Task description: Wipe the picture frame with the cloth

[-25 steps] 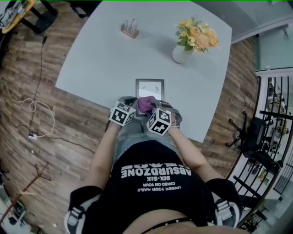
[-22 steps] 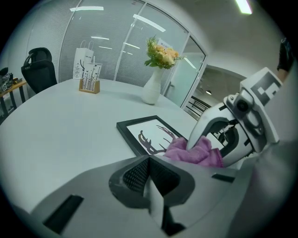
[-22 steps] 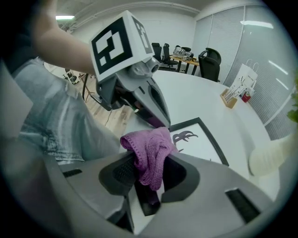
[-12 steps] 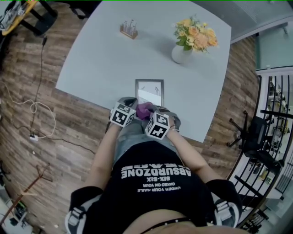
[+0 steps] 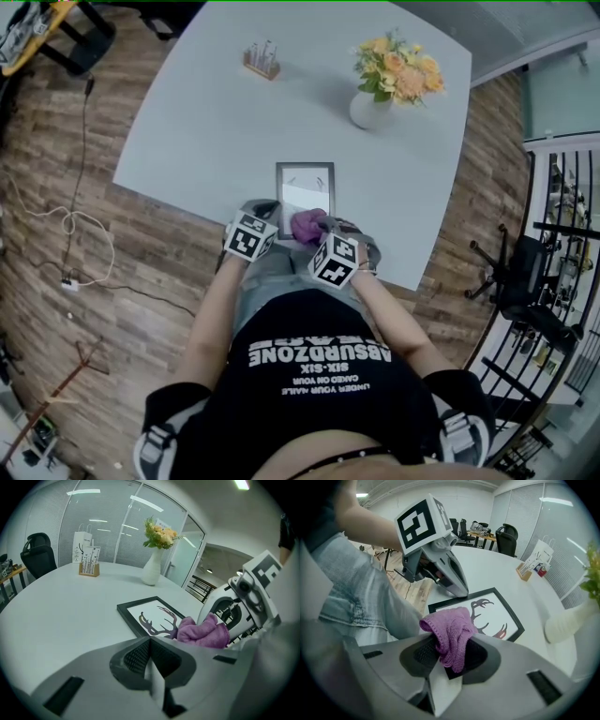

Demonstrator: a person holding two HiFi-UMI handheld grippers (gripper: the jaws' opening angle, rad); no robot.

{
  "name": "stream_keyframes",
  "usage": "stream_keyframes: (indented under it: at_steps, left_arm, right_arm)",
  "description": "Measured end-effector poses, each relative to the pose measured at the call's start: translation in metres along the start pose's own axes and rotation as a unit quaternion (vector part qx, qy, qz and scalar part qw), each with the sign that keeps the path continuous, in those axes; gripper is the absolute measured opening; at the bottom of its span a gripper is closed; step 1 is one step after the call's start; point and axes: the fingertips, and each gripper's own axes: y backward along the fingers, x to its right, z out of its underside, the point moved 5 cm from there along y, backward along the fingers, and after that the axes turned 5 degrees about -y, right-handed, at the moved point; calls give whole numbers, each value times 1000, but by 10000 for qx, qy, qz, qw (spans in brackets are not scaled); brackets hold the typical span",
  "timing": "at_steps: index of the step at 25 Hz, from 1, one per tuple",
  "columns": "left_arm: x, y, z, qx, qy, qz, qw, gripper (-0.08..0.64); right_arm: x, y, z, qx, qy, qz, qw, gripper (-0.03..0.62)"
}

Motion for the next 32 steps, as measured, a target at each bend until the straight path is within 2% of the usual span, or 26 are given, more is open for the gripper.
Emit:
stream_keyframes:
  at_steps: [18,32]
  left_arm:
    - [-3,-4,3,-41,-86,64,9999,6]
    - [0,1,-1,-122,-82,125,9998,6]
  right_arm:
    - [28,-8,-9,246,-2,405,9989,127]
    - [63,-20,-30,573,-67,1068,9926,132]
